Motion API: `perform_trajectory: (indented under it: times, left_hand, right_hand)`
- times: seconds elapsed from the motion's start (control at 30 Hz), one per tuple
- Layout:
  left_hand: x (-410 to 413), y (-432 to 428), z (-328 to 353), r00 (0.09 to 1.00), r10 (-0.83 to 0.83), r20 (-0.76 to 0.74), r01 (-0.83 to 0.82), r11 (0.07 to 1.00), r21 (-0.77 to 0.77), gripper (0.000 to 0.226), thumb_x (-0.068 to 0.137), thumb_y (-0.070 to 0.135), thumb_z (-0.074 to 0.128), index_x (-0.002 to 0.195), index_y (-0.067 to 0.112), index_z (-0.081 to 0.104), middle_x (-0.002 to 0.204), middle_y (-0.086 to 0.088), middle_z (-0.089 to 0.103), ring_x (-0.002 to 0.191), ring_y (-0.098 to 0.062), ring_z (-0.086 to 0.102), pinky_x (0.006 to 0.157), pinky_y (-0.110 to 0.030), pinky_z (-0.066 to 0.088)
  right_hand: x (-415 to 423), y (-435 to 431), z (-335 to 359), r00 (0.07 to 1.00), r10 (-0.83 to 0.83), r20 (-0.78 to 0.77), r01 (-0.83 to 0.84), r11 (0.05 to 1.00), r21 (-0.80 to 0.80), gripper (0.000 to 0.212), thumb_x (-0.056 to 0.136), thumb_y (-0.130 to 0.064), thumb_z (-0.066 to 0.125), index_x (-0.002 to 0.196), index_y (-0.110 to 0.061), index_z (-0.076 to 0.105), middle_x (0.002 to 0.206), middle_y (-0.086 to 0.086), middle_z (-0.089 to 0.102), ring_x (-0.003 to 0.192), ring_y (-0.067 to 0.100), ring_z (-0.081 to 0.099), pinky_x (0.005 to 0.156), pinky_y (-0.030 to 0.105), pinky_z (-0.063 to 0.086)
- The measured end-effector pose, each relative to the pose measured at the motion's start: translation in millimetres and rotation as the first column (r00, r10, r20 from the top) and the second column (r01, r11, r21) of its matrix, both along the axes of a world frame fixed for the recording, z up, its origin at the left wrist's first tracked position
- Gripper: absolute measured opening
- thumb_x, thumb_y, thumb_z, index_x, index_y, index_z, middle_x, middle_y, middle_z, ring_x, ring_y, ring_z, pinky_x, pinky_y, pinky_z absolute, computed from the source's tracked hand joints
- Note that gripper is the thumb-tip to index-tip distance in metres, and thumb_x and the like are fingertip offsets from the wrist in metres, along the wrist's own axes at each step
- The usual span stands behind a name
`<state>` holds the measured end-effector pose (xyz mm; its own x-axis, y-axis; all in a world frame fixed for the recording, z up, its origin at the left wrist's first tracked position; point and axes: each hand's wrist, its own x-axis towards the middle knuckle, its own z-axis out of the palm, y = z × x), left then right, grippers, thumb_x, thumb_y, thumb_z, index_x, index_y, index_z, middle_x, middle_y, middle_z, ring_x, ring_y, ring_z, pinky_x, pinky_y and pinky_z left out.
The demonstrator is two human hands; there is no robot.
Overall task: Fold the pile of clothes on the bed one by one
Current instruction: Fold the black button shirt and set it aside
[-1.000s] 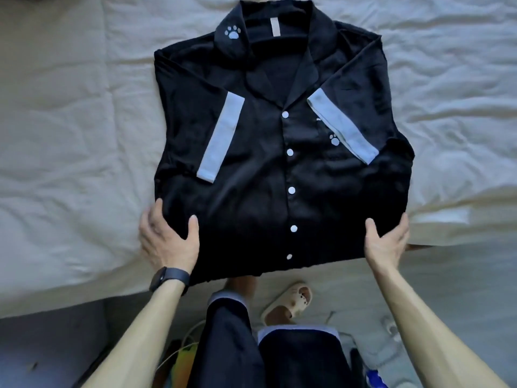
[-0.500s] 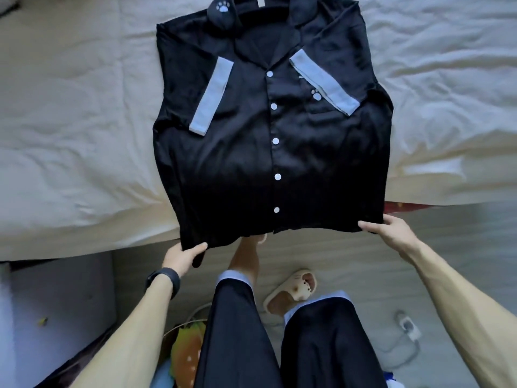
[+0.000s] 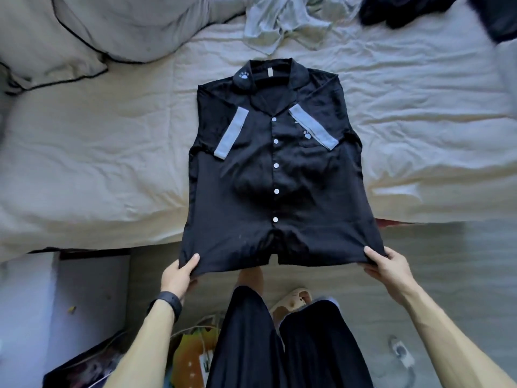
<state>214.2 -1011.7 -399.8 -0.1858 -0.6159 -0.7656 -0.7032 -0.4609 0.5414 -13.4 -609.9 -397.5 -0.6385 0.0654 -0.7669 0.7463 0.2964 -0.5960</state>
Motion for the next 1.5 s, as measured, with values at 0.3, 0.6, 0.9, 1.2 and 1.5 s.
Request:
perform_trajectory:
  times: [0.3,0.6,0.9,1.2,1.5]
  left_hand:
    - [2.6,23.5,81.2,0.999,0.029,-0.021,-0.032,0.981,-0.194,0.017,0.091,0.031,0.073,0.085,0.016,0.069,0.091,-0.008,0.070,0.087,-0.030,0.064,0.076,-0.036,0.046]
    - [35.3,44.4,109.9,0.983,0.177,-0.039,-0.182,0.963,-0.197,0.025,0.092,0.035,0.070,0.105,0.014,0.066,0.104,-0.007,0.065,0.097,-0.031,0.060,0.092,-0.043,0.049]
    - [-22.9,12.4,116.7,0.954,0.257,-0.152,-0.281,0.946,-0.162,0.049,0.085,0.027,0.078,0.128,0.010,0.062,0.124,-0.008,0.065,0.112,-0.031,0.061,0.101,-0.047,0.049]
    - [-198.3,-71.3,110.8,0.892,0.378,-0.248,-0.382,0.924,0.036,0.005,0.094,0.010,0.064,0.096,0.013,0.059,0.101,-0.014,0.064,0.086,-0.030,0.066,0.066,-0.033,0.052]
    - [-407.6,-204.0,12.5,0.984,0.085,-0.159,-0.082,0.996,0.027,0.040,0.100,0.030,0.056,0.135,0.013,0.047,0.116,-0.002,0.061,0.087,-0.013,0.062,0.072,-0.032,0.046]
  right_hand:
    - [20.9,-16.1,85.7,0.970,-0.221,-0.105,0.213,0.974,-0.080,0.005,0.096,-0.012,0.068,0.094,-0.008,0.066,0.090,0.014,0.066,0.079,0.025,0.065,0.052,0.016,0.055]
    - [62.8,4.7,122.1,0.929,-0.369,-0.024,0.364,0.924,-0.117,0.014,0.099,-0.008,0.060,0.086,-0.013,0.061,0.083,0.013,0.062,0.069,0.024,0.059,0.067,0.033,0.052]
    - [16.2,-19.6,135.5,0.891,-0.452,0.024,0.449,0.875,-0.181,0.013,0.100,-0.007,0.057,0.090,-0.016,0.060,0.083,0.007,0.065,0.071,0.021,0.061,0.071,0.032,0.051]
    - [-150.4,-116.6,129.5,0.892,-0.447,0.068,0.452,0.874,-0.179,0.018,0.100,-0.007,0.053,0.083,-0.013,0.056,0.076,0.005,0.061,0.066,0.016,0.061,0.063,0.029,0.054]
    - [-358.0,-232.9,11.4,0.950,-0.312,0.023,0.313,0.947,-0.079,0.033,0.100,-0.023,0.057,0.132,-0.016,0.056,0.123,0.001,0.059,0.105,0.018,0.063,0.089,0.035,0.052]
